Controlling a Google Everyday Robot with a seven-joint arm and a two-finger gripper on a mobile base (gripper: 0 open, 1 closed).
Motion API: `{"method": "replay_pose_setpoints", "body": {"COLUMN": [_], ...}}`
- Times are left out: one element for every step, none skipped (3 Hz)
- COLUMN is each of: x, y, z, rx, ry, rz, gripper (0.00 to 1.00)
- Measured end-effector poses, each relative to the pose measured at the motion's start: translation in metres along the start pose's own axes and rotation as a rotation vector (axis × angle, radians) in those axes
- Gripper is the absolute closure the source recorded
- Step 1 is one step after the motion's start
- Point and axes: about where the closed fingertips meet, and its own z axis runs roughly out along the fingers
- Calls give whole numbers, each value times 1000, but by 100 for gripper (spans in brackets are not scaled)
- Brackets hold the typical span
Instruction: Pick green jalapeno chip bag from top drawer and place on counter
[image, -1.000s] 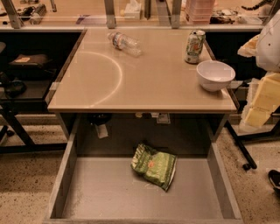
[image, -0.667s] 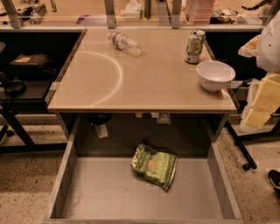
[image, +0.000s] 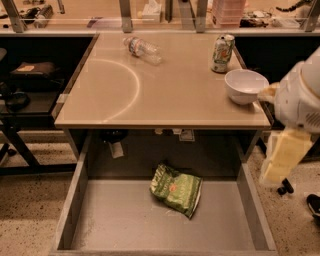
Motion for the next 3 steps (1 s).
{"method": "replay_pose_setpoints", "body": {"x": [6, 13, 13], "y": [37, 67, 67], "z": [59, 149, 149], "rx": [-45, -83, -84], "ry": [-104, -157, -157], "rz": [3, 4, 4], "gripper": [0, 0, 0]}}
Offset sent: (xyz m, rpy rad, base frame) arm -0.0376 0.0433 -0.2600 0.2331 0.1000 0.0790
